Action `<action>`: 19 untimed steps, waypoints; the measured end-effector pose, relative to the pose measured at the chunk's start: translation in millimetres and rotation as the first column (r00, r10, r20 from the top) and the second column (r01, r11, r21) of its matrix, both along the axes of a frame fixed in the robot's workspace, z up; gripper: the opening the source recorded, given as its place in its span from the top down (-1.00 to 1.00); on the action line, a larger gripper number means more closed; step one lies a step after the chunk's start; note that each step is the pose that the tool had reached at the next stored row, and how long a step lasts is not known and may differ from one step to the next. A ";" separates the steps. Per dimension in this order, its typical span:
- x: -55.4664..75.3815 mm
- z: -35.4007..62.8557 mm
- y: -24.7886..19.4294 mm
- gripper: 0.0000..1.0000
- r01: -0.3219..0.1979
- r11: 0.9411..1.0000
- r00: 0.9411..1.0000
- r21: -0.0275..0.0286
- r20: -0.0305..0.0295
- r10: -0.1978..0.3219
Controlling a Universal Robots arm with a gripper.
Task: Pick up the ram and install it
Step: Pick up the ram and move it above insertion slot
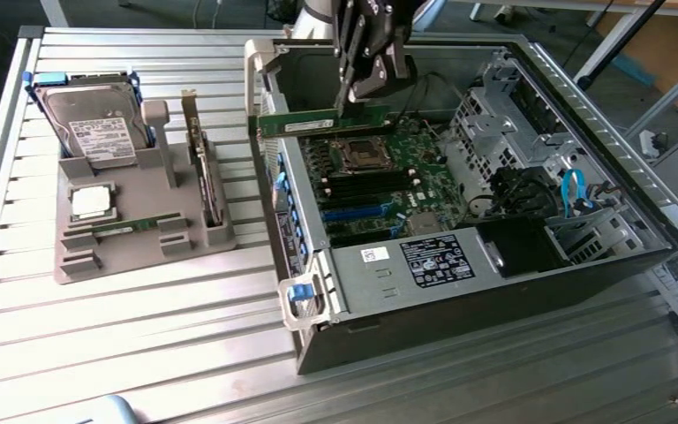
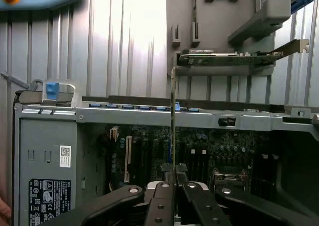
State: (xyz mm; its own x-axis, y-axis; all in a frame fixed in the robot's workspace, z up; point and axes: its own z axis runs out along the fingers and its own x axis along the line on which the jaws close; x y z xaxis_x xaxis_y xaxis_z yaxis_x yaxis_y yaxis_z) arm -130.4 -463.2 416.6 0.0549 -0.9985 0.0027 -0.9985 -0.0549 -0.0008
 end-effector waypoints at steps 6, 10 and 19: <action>17.5 0.0 -0.4 0.76 0.000 1.000 1.000 0.000 0.000 0.000; 28.1 0.0 -0.5 0.76 0.000 1.000 1.000 0.000 0.000 0.000; 55.2 0.0 -1.0 0.76 0.000 1.000 1.000 0.000 0.000 0.000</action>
State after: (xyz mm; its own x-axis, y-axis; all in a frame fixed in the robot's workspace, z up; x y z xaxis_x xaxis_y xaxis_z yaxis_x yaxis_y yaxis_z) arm -75.2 -464.2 416.6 0.0549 -0.9985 0.0027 -0.9985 -0.0549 -0.0004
